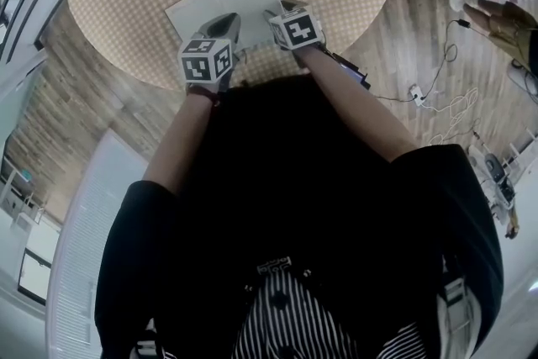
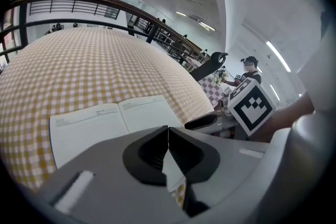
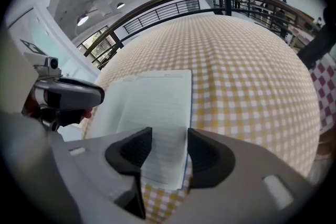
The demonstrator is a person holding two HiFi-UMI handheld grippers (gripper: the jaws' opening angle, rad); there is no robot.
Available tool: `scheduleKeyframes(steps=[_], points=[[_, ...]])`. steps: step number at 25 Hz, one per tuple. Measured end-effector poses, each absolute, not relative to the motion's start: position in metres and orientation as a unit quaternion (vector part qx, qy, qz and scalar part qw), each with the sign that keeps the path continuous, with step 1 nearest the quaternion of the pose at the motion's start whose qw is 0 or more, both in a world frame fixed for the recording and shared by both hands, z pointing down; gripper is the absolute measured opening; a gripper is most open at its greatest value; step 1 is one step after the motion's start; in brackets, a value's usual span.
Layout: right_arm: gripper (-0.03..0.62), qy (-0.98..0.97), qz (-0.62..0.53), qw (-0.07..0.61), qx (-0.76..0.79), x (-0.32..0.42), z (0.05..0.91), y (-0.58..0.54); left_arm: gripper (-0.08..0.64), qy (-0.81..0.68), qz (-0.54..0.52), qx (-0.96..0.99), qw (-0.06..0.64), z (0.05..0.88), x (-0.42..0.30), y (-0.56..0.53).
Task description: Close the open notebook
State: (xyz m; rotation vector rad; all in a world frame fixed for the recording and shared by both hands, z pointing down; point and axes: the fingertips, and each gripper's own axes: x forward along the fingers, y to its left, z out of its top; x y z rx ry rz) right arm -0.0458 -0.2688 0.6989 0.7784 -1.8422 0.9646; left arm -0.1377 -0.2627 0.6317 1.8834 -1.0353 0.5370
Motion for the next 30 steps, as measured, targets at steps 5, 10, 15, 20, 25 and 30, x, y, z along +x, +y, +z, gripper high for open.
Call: scheduleKeyframes(steps=[5,10,15,20,25,30], points=[[0.207,-0.734,0.395,0.449,0.323,-0.044,0.708,-0.265,0.008,-0.410,0.224,0.758,0.455,0.647,-0.140,-0.255],[0.219,-0.743,0.372,0.454,0.323,-0.046,0.706,-0.268,0.023,-0.400,0.214,0.754,0.476,0.655,-0.136,-0.249],[0.222,-0.746,0.366,0.459,0.316,-0.044,0.710,-0.267,0.025,-0.395,0.224,0.754,0.475,0.665,-0.134,-0.244],[0.225,-0.748,0.386,0.443,0.309,-0.050,0.706,-0.265,0.101,-0.387,0.190,0.743,0.512,0.682,-0.140,-0.239],[0.230,-0.753,0.433,0.409,0.281,-0.055,0.702,-0.266,0.114,-0.369,0.147,0.746,0.534,0.679,-0.141,-0.240],[0.227,-0.761,0.503,0.348,0.215,-0.076,0.685,-0.255,0.114,-0.356,0.065,0.741,0.566,0.674,-0.151,-0.240]])
